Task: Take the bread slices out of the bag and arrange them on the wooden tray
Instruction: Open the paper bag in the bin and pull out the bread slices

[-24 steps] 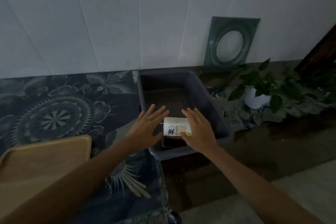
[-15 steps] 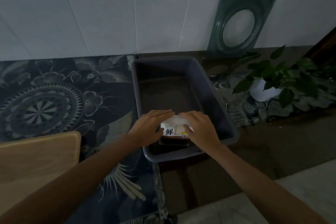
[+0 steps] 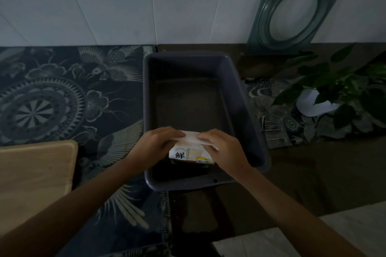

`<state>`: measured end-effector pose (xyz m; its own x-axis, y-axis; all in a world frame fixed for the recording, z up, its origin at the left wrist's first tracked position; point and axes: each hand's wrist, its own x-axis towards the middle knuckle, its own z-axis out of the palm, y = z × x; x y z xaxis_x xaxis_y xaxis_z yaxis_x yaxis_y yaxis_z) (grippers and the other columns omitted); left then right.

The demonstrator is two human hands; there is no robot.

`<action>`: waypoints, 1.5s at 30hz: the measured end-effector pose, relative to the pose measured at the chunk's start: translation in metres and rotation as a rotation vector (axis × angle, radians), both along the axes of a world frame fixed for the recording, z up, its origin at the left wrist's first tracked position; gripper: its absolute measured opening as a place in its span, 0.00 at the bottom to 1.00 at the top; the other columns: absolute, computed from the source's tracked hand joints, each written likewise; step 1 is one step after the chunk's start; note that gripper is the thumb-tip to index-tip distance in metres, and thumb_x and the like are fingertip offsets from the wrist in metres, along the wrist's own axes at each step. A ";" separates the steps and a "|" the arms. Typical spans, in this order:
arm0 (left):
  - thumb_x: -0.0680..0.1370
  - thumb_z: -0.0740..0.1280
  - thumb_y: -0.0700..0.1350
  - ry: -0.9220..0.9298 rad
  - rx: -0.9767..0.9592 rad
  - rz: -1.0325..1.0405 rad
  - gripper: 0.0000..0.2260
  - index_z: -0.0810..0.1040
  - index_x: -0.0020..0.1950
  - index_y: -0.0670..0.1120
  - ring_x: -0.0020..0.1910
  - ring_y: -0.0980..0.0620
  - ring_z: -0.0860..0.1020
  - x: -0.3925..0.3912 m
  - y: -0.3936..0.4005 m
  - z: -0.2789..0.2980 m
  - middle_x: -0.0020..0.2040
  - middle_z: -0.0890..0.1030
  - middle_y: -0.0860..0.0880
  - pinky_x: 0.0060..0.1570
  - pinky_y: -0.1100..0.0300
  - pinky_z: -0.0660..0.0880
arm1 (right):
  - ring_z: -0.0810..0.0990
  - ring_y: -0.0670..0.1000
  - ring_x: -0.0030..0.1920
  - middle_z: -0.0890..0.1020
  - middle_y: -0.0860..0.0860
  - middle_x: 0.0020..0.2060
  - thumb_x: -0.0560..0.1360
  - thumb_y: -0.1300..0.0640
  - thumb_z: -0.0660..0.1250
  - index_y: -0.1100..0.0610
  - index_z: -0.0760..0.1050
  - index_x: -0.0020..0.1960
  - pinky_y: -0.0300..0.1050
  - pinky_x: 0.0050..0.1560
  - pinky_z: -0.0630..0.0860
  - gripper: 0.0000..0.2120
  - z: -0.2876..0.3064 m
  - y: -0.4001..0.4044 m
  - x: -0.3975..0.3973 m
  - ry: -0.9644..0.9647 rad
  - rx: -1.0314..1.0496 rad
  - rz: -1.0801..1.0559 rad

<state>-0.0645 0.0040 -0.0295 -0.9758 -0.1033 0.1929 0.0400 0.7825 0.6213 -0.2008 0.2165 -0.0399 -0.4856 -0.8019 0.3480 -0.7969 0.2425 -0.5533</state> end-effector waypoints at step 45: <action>0.81 0.66 0.47 -0.160 0.233 0.162 0.09 0.85 0.56 0.47 0.48 0.61 0.83 0.004 0.009 0.033 0.48 0.86 0.54 0.48 0.70 0.77 | 0.85 0.41 0.48 0.86 0.37 0.44 0.77 0.50 0.73 0.50 0.86 0.54 0.30 0.47 0.78 0.08 0.022 0.007 -0.023 -0.460 -0.045 -0.031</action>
